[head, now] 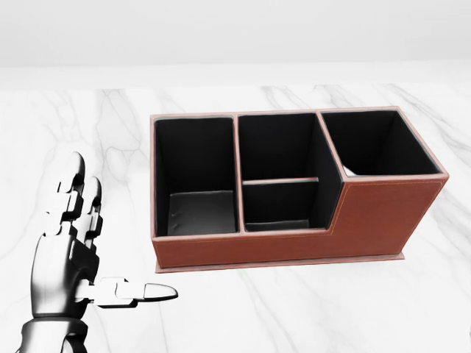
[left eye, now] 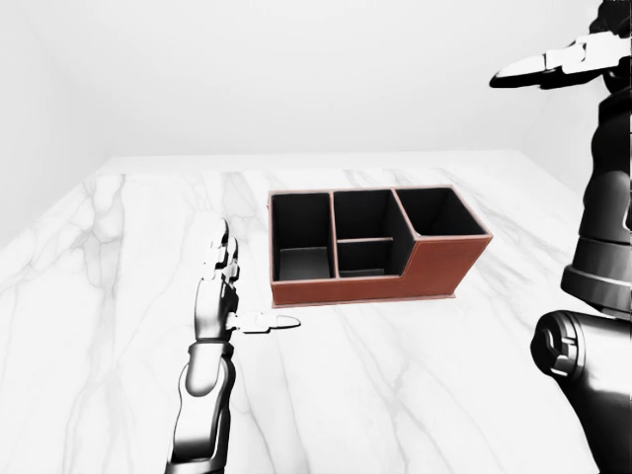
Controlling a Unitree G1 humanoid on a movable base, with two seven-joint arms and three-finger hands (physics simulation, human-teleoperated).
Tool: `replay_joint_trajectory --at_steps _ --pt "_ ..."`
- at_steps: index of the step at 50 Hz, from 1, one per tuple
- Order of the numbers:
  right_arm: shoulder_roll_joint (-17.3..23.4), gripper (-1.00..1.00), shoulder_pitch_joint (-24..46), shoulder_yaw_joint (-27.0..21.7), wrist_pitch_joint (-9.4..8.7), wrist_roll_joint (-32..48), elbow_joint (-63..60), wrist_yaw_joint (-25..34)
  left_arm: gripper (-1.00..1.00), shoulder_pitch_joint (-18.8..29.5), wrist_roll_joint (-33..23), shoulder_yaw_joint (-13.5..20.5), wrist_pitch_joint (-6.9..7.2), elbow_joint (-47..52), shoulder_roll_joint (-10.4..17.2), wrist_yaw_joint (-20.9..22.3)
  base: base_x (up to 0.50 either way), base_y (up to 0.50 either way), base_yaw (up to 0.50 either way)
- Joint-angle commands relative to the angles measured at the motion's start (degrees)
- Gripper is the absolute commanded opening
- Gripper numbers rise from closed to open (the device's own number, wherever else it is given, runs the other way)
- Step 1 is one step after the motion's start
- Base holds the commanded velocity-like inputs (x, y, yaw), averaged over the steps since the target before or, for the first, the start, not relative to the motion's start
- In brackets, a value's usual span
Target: Pick up the book and place it in the right compartment of the caddy.
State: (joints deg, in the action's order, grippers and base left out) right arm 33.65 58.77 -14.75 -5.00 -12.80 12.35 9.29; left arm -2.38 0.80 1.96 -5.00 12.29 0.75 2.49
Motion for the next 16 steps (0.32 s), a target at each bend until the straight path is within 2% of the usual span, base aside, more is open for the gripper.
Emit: replay_joint_trajectory --at_steps 1,5,9,13,15,16 --pt "4.3 1.0 9.4 -1.3 0.0 -7.9 -19.4 -3.3 1.0 -0.1 1.2 0.1 0.0 0.3 0.0 0.8 0.0 0.0 0.0" --pt "6.9 1.0 14.5 -1.7 0.0 -13.3 -23.5 -6.9 1.0 -0.1 1.3 0.1 0.0 -0.2 0.0 0.8 0.0 0.0 0.0" --pt "10.4 1.0 22.6 -1.5 0.0 -19.2 -26.7 -10.9 1.0 -0.2 1.3 0.1 0.0 0.2 0.0 0.8 0.0 0.0 0.0" --pt "13.5 1.0 35.9 -0.8 0.0 -26.8 -29.8 -16.1 1.0 -0.2 1.3 0.0 0.0 -0.1 0.0 0.9 0.0 0.0 0.0" --pt "13.9 1.0 47.6 0.3 0.0 -32.9 -32.4 -21.2 1.0 -0.2 1.3 0.0 0.0 -0.2 0.0 1.1 0.0 0.0 0.0" --pt "13.9 1.0 53.6 1.9 0.0 -34.4 -31.9 -21.9 1.0 -0.2 1.4 -0.1 0.0 0.2 0.0 1.1 0.0 0.0 0.0"
